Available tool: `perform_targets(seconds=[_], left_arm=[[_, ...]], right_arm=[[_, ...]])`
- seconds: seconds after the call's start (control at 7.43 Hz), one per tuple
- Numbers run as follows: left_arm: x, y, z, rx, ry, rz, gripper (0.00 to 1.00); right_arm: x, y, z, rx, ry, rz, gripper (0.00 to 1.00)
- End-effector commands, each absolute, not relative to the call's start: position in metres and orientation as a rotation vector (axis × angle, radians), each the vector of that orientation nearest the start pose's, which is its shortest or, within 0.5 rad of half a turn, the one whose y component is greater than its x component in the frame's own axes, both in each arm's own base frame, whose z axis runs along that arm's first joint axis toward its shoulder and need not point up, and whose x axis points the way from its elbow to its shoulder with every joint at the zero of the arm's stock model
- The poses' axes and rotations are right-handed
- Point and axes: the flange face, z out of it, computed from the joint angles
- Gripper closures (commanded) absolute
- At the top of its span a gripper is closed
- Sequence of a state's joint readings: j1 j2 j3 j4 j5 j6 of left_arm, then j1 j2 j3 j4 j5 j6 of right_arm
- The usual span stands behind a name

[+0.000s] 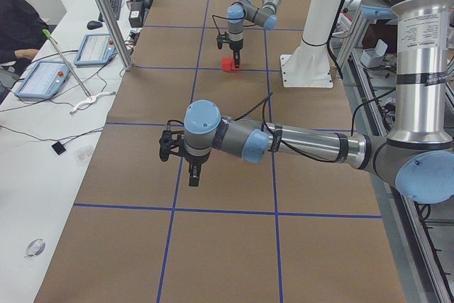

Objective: Form red blocks into L shape at center
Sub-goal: 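Lower the held cube beside the center cube, nearer the robot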

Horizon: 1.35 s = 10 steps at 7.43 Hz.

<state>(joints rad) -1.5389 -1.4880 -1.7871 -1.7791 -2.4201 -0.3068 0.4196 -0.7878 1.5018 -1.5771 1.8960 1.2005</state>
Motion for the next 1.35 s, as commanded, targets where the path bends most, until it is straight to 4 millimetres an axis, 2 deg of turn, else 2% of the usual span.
perform_targets(seconds=[0.0,0.27,0.67,0.94,1.21], left_arm=[[-0.041,-0.47,0.561,0.165,0.911,-0.106,0.0],[-0.042,-0.47,0.561,0.166,0.911,-0.107,0.0],[-0.042,-0.469,0.561,0.164,0.911,-0.106,0.0],[-0.042,-0.469,0.561,0.165,0.911,-0.108,0.0],[-0.041,-0.47,0.56,0.164,0.911,-0.109,0.0]], right_arm=[[-0.629,-0.391,0.214,-0.017,-0.765,-0.074,0.38],[-0.629,-0.391,0.215,-0.016,-0.765,-0.075,0.37],[-0.629,-0.39,0.213,-0.014,-0.765,-0.075,0.0],[-0.629,-0.39,0.209,-0.009,-0.772,-0.08,0.0],[-0.615,-0.392,0.194,0.004,-0.801,-0.077,0.0]])
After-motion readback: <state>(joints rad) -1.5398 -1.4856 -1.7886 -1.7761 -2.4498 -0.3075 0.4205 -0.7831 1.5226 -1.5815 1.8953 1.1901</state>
